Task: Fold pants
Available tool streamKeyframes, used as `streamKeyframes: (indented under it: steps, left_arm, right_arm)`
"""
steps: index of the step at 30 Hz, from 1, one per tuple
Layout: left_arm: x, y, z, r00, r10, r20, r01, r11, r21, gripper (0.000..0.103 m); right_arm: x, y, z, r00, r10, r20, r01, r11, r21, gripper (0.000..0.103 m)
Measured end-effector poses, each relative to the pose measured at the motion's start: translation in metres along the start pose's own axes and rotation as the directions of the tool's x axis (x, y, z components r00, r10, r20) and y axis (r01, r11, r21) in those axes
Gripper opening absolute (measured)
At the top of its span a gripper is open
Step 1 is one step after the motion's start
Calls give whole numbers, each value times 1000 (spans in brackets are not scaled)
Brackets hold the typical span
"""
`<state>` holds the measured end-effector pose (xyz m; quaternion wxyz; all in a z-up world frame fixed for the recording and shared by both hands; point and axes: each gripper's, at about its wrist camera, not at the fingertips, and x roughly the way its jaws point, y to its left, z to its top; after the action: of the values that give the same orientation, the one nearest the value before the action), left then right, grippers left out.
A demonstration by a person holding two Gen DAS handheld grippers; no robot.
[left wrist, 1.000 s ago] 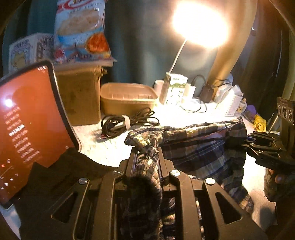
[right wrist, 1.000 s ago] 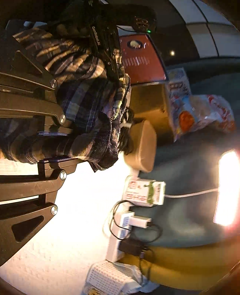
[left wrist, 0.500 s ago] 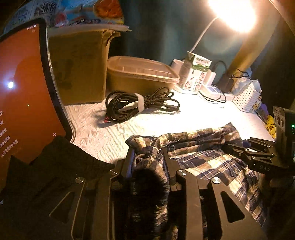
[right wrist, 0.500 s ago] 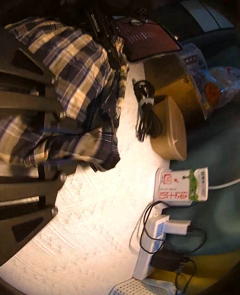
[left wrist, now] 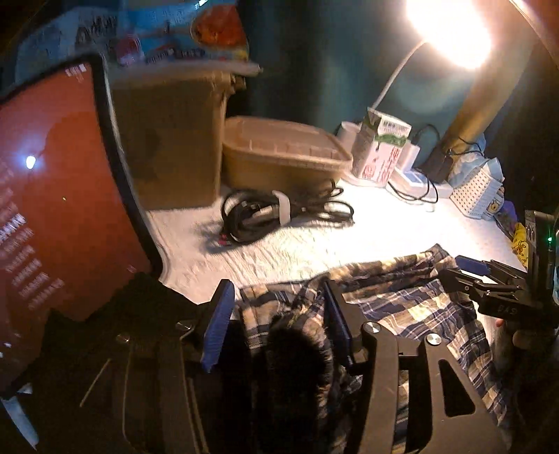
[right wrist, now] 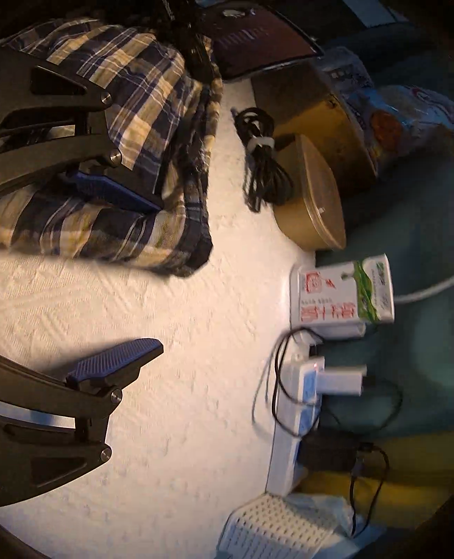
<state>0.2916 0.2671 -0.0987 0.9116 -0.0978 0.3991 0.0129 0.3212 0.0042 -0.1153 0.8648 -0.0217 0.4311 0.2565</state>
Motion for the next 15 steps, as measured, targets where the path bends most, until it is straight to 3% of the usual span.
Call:
streamKeyframes:
  steps: [7,11,15]
  left_arm:
    - [-34,-8,4,996,29,83,-32,999,35,55]
    - [-66,-31,0,984,-30,175,11,994,111,55]
    - [-73,-63,-11,983,-107,147,75,975,208,55]
  right_arm:
    - [-20,-17,-3,997,-70,24,69,996,61,74]
    - [-35,-22,-7,995,-93,35,90,993,72,74]
    - [-46,-20,-15,997,-73,37,71,996,54,74]
